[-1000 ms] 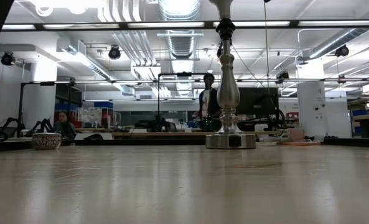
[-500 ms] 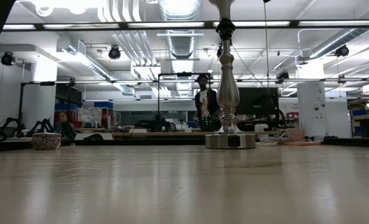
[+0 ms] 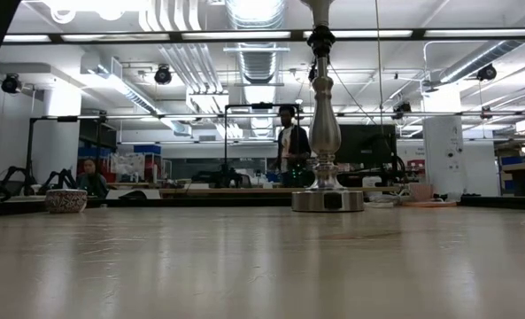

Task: Screw lightbulb
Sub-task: Insert the light bulb into the lamp

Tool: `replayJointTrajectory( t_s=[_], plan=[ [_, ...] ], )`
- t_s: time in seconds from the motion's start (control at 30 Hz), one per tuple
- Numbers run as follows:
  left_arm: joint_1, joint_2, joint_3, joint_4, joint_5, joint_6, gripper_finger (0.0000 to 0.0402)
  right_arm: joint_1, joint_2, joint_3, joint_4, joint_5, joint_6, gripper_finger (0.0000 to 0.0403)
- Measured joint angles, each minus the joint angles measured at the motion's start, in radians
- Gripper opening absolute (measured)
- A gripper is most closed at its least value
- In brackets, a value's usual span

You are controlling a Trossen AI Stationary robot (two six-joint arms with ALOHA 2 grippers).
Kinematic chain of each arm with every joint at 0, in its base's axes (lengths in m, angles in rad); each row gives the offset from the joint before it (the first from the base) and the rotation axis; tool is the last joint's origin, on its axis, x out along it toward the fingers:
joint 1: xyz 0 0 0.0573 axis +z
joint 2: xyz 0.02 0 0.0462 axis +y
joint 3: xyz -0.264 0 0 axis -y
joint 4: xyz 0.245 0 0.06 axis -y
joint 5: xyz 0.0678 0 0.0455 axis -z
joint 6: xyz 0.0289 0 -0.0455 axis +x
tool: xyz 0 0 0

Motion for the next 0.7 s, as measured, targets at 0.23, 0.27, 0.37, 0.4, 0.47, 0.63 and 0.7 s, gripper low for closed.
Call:
replayJointTrajectory(
  t_s=[0.23,0.27,0.37,0.4,0.47,0.63,0.7],
  plan=[
    [-0.036,-0.001,0.001,0.024,0.0,-0.012,0.0178,0.0,0.035,0.002,0.002,-0.001,-0.018,0.0],
    [-0.042,-0.001,0.002,0.018,0.001,-0.017,0.0178,0.0,0.036,0.002,-0.002,-0.001,-0.018,0.0],
    [-0.053,-0.001,0.002,-0.014,0.002,-0.026,0.0178,0.0,0.037,0.003,-0.001,-0.002,-0.018,0.0],
    [-0.053,-0.001,0.001,-0.019,0.001,-0.026,0.0178,0.0,0.036,0.003,-0.002,-0.004,-0.017,0.0],
    [-0.052,-0.001,0.001,-0.028,-0.002,-0.026,0.0176,0.0,0.034,0.003,-0.008,-0.004,-0.012,0.0],
    [-0.028,-0.001,0.001,-0.028,-0.002,-0.024,0.0158,0.002,0.032,0.003,-0.012,-0.024,0.003,0.0],
    [-0.019,-0.001,0.001,-0.031,-0.003,-0.023,0.0151,0.005,0.032,0.003,-0.014,-0.041,0.01,0.0]
  ],
)
